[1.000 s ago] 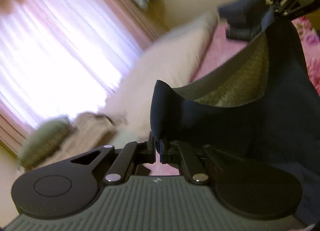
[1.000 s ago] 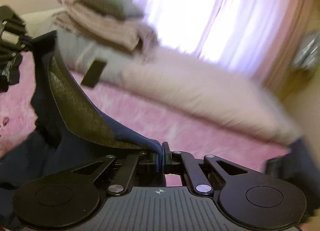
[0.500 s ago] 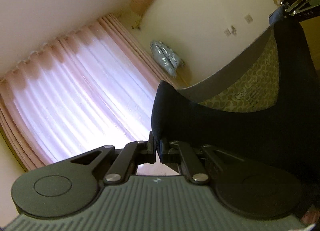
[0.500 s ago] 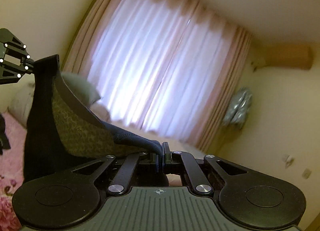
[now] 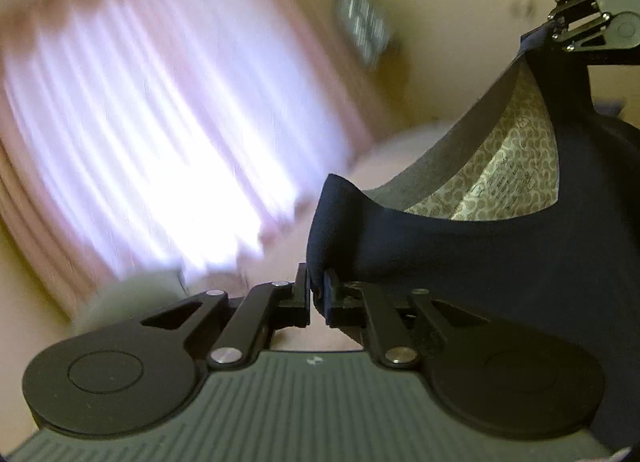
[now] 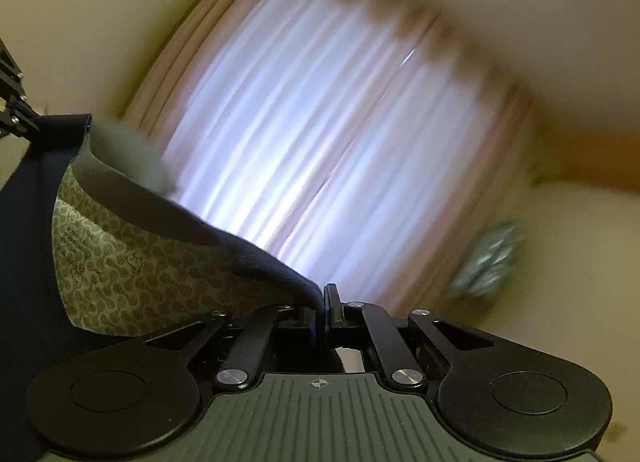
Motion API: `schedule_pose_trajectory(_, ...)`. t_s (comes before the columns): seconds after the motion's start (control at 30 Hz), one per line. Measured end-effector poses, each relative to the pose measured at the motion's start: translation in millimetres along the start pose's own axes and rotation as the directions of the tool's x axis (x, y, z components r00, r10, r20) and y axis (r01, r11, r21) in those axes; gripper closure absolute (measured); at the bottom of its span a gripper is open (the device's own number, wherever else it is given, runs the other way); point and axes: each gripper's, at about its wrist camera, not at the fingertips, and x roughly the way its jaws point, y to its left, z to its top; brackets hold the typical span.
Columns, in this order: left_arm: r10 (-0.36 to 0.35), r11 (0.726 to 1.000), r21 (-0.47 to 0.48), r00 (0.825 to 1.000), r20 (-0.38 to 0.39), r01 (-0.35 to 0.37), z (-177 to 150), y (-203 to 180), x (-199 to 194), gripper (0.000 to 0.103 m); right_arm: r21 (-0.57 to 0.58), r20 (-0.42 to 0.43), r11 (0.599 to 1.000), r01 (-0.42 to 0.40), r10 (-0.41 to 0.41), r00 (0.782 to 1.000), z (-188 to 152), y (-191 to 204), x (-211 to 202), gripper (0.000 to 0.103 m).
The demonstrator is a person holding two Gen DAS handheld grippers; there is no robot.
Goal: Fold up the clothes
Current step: 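Lay the navy top flat on the sheet and open both grippers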
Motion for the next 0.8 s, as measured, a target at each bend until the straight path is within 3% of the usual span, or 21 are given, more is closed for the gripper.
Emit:
schedule_pose_trajectory(0.07,0.009,1.0,-0.013,0.993,-0.12,-0.011,-29,-21,80,0.087,0.003,-0.069,0.996,-0.091,0.091,0.993,-39,6,86,0.101)
schedule_pose_trajectory(0.13,0.012,0.999,-0.039,0.965,-0.263,-0.023,-68,-44,151,0.078,0.008,-0.164,0.984,-0.177,0.175,0.971,-87,21,166,0.101)
schedule_pose_trajectory(0.2,-0.022,0.995,-0.095,0.922,-0.385,-0.016,-108,-64,199,0.075,0.032,-0.29,0.973,-0.229,0.229,0.929,-138,41,231,0.05)
schedule_pose_trajectory(0.23,-0.041,0.993,-0.12,0.9,-0.434,-0.013,-128,-74,214,0.075,0.051,-0.334,0.968,-0.245,0.247,0.909,-165,52,254,0.016)
schedule_pose_trajectory(0.33,-0.095,0.986,-0.168,0.85,-0.518,0.008,-182,-105,217,0.068,0.096,-0.434,0.949,-0.301,0.312,0.845,-234,79,285,0.017)
schedule_pose_trajectory(0.4,-0.14,0.975,-0.22,0.81,-0.569,0.015,-214,-125,205,0.066,0.166,-0.473,0.937,-0.308,0.35,0.809,-273,78,281,0.017)
schedule_pose_trajectory(0.53,-0.247,0.934,-0.358,0.734,-0.633,0.006,-259,-151,166,0.066,0.397,-0.544,0.887,-0.234,0.433,0.718,-331,67,255,0.016)
schedule_pose_trajectory(0.6,-0.292,0.907,-0.42,0.709,-0.642,-0.007,-275,-160,143,0.066,0.473,-0.562,0.859,-0.194,0.464,0.684,-343,59,219,0.016)
schedule_pose_trajectory(0.8,-0.414,0.852,-0.522,0.658,-0.628,0.038,-292,-181,69,0.066,0.535,-0.597,0.834,-0.139,0.489,0.635,-371,65,113,0.017)
